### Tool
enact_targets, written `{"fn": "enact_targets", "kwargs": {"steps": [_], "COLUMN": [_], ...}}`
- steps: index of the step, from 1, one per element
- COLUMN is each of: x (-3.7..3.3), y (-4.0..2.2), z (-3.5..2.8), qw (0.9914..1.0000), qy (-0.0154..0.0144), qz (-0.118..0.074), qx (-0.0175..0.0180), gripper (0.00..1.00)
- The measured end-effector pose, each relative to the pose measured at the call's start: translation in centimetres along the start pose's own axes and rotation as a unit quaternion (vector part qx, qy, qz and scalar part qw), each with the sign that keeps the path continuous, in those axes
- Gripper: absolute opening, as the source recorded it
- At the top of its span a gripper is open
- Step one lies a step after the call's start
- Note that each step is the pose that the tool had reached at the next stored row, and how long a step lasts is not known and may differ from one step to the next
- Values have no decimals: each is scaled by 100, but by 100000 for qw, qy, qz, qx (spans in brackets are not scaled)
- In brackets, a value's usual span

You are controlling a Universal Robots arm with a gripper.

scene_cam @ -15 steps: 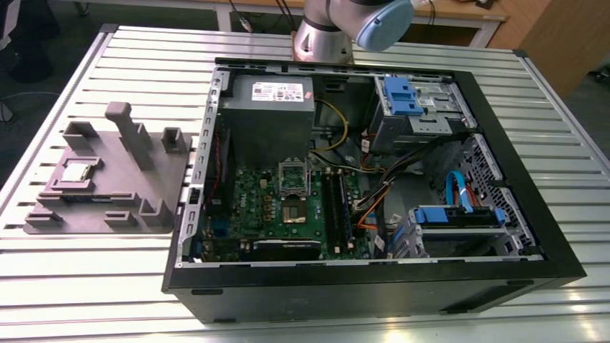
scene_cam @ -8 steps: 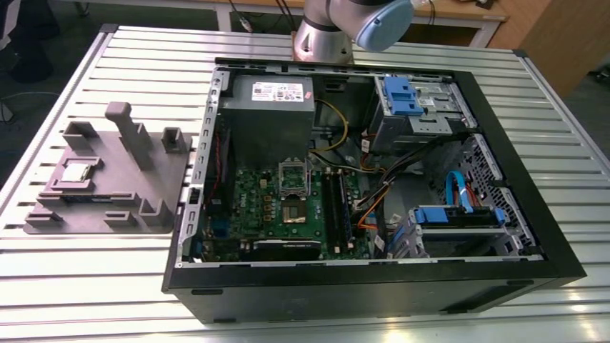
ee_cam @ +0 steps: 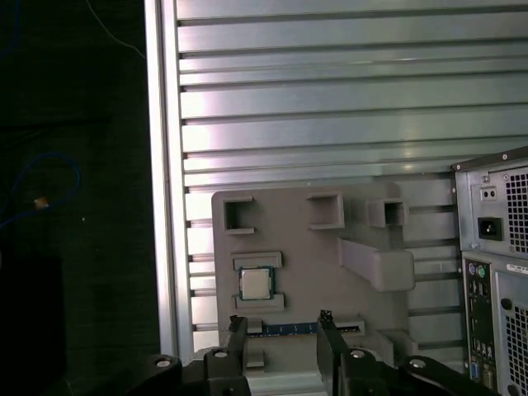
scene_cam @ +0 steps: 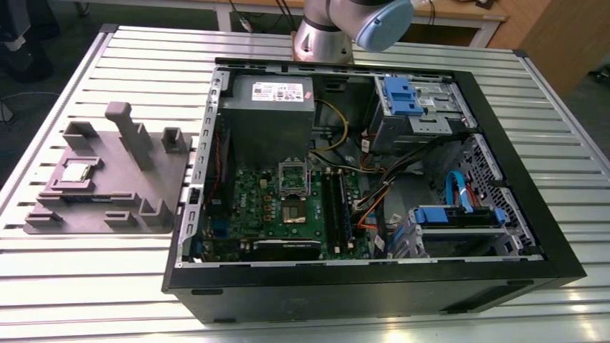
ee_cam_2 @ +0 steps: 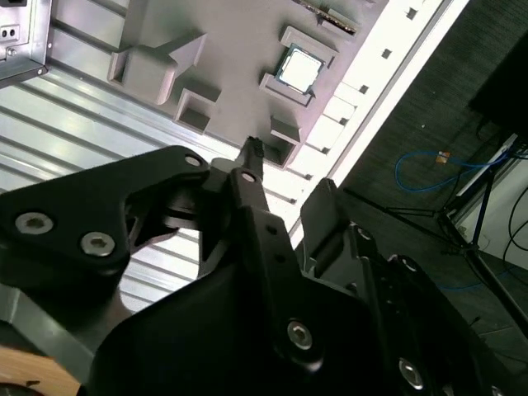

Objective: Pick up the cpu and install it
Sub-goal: 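Pick up the cpu and move it towards the insertion slot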

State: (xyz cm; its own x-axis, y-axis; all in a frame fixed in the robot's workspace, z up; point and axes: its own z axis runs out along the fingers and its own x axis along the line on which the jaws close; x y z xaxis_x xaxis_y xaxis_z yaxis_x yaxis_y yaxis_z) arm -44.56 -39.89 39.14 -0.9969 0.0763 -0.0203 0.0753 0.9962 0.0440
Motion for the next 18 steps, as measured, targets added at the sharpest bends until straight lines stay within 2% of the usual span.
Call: {"fn": "enact_targets", "kwargs": {"steps": [1, 2, 5, 6, 10, 18], "x": [0, 0, 8, 9, 13, 13], "y": [0, 0, 4, 3, 2, 2], "z": [0, 0, 10, 16, 47, 49], "qw": [100000, 100000, 99998, 99993, 99919, 99904], "qy": [2, 7, 37, 66, 220, 238], "qz": [-1, -4, -693, -1217, -4024, -4366], "qx": [-3, 0, -14, -21, -70, 58], "gripper": [47, 53, 58, 65, 65, 65]}}
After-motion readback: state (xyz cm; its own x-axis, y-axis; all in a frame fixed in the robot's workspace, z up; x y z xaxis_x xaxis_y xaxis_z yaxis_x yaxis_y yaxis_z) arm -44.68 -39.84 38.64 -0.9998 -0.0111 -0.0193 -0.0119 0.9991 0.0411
